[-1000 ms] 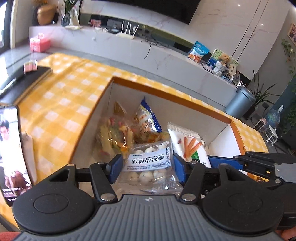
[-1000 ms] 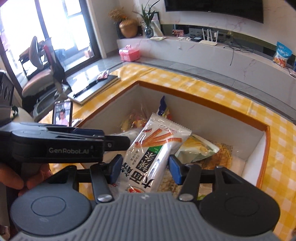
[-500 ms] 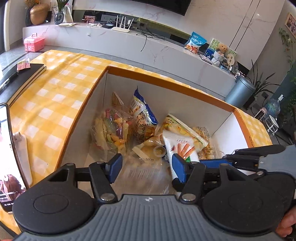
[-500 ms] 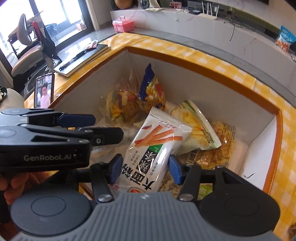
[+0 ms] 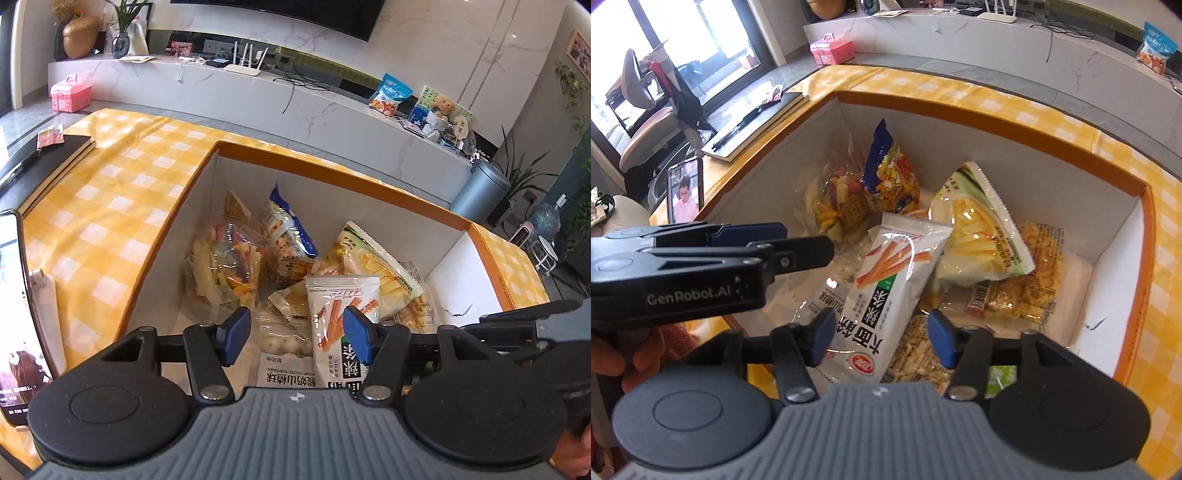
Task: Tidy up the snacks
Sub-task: 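Lower both snacks into the box and open both tools, then move both open tools back over the cola bottle and green sausage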
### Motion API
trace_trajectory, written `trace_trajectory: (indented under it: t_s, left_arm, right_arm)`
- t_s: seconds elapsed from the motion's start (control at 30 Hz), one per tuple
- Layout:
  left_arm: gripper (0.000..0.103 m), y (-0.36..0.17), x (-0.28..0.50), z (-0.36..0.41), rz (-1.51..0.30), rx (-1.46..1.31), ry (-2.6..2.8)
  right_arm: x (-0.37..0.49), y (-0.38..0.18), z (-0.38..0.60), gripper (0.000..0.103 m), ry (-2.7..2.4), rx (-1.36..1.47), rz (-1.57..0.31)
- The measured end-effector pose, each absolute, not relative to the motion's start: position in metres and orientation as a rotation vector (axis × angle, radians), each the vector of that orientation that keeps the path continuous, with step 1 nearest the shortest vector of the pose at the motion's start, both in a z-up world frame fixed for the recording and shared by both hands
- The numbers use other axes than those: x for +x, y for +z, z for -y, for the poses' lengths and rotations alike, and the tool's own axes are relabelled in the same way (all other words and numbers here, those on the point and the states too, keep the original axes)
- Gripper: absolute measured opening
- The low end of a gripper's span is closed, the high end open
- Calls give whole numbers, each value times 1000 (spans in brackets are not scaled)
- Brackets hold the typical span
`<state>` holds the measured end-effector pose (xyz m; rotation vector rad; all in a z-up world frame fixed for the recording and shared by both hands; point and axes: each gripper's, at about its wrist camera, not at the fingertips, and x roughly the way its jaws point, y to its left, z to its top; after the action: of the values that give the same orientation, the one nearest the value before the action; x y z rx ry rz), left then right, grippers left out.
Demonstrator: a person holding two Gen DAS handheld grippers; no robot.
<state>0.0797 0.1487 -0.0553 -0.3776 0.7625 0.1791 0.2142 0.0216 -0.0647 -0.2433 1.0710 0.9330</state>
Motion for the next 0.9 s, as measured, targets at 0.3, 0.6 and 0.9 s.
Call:
trace_trajectory:
  t_s: [0.3,0.6,0.9]
  left_arm:
    - [68,-52,79,-141,-745,-330,167]
    - [68,-41,76,-133,-697,-322,150]
    - [73,-13,69,-96,-620,-268,41]
  right_arm:
    - [226,-82,-22,3,895,-186,-1143]
    - [216,-65,-6,4,882,-182,-1074]
    - [192,1,77,10,775,-48,-818]
